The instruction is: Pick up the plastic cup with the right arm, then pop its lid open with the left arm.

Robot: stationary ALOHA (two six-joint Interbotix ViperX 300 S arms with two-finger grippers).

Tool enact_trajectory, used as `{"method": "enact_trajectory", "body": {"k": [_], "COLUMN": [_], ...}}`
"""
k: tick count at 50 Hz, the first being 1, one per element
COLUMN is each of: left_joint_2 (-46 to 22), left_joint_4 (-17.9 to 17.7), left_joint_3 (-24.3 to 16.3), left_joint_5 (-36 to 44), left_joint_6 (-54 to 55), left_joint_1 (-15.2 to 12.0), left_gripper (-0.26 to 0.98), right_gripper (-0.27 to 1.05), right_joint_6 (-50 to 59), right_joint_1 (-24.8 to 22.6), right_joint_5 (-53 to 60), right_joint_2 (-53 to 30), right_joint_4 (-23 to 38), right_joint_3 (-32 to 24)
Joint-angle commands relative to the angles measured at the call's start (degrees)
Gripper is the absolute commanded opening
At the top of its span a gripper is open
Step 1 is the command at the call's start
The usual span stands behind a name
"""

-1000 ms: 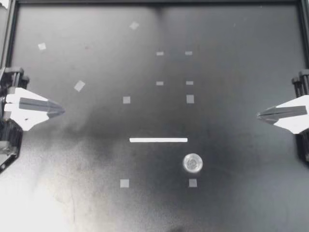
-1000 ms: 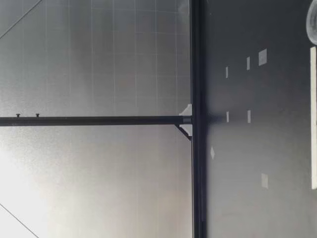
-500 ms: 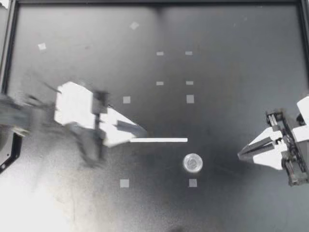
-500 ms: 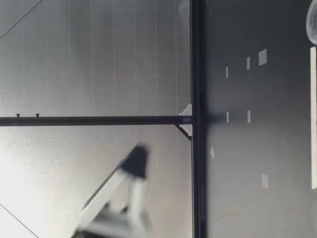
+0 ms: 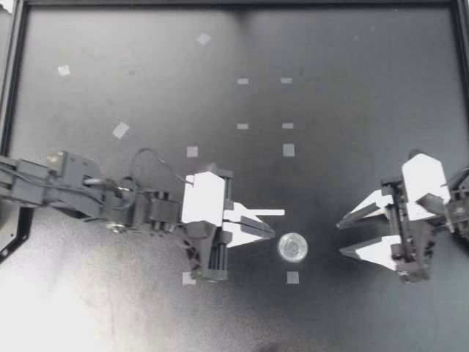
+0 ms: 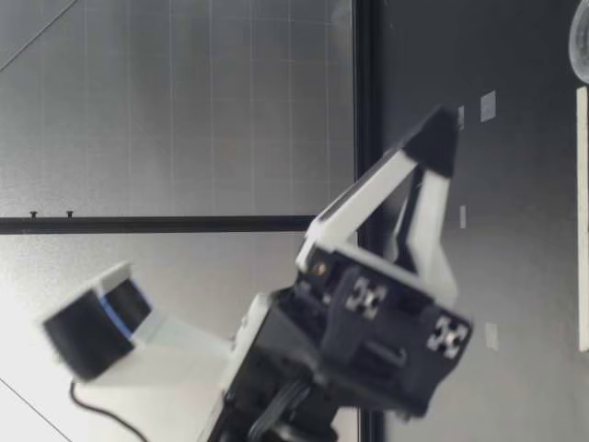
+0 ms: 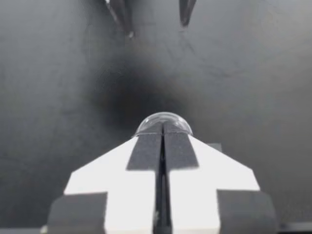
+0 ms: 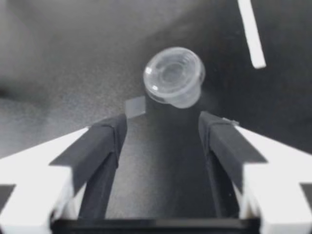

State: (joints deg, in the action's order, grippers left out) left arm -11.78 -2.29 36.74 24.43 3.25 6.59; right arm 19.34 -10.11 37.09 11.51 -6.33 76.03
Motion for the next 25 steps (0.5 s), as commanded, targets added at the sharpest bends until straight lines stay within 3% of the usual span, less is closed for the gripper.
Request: {"method": "enact_trajectory", "body": {"k": [1, 25], "left_joint_2": [-0.18, -4.31], "left_joint_4": [-0.09, -0.09], "left_joint_3": [-2.02, -2.90], "left_joint_5": [0.44, -0.44], "left_joint_6": [0.88, 2.99], "left_joint_1": [0.09, 1.23], "left_gripper": [-0.07, -0.07], "right_gripper": [0.62, 0.62], "right_joint_6": [1.14, 3.34], "right_joint_1": [-0.44, -2.46], "right_joint_5": [1.93, 7.82], "right_joint_2": [-3.16, -17.58], "right_joint_4": [-0.44, -0.35], "right_joint_3": [-1.49, -7.65]}}
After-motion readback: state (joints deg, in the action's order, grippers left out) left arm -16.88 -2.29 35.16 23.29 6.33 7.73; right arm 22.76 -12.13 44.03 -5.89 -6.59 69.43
